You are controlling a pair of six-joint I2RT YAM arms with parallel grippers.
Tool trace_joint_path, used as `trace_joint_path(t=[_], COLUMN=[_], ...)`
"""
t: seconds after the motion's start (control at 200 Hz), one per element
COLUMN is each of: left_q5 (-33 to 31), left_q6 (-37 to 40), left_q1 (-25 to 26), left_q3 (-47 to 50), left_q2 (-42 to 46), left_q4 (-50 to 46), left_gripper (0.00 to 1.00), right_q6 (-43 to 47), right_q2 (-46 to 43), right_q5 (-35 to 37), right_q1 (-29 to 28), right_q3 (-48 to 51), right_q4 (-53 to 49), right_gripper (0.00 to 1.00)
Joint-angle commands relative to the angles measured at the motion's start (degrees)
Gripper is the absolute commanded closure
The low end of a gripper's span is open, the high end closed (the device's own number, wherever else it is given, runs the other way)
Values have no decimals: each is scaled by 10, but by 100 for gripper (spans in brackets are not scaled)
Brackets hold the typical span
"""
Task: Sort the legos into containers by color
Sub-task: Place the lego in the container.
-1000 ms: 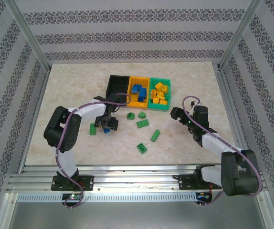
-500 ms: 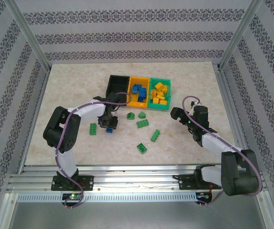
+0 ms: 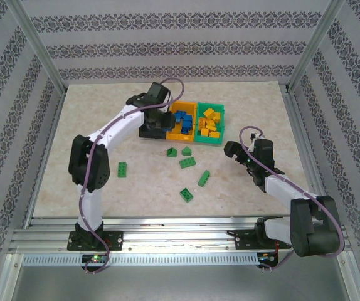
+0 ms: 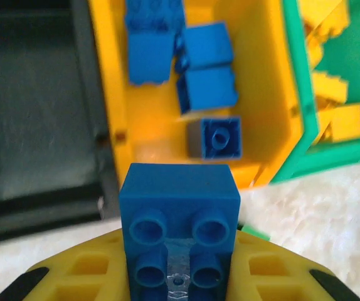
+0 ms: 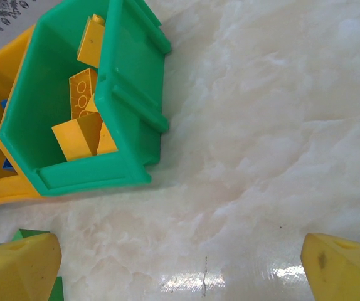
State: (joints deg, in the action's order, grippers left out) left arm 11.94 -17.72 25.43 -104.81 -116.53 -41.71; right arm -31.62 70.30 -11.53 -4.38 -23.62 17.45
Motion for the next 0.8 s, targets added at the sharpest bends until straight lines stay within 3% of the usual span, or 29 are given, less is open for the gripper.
trace_joint_path(t=[0.0, 0.1, 0.205, 0.245, 0.37, 0.63, 0.794], left_q5=[17, 20, 16, 9, -7, -24, -14], left_q6=[21, 29, 40, 45, 60, 64, 50], left_q1=[3, 5, 10, 12, 15, 10, -9], left_q3=[-86, -170, -241, -250, -196, 81, 241], left_q2=[-66, -122, -162, -164, -125, 54, 166], left_q4=[-44, -76, -114, -123, -92, 97, 189], left_gripper=[86, 71, 44, 38, 34, 32, 33], right_q6=[-4, -4, -4, -3, 3, 36, 8], right_q2=[1, 0, 1, 1, 4, 37, 46], right_q5=[-7, -6, -6, -7, -16, -31, 19], right_q1=[-6, -6, -7, -8, -16, -79, -178], right_q3=[-16, -15, -17, -17, -23, -67, -43], right_q4=[12, 13, 13, 12, 11, -30, -47], right_gripper=[2, 2, 2, 2, 2, 2, 6])
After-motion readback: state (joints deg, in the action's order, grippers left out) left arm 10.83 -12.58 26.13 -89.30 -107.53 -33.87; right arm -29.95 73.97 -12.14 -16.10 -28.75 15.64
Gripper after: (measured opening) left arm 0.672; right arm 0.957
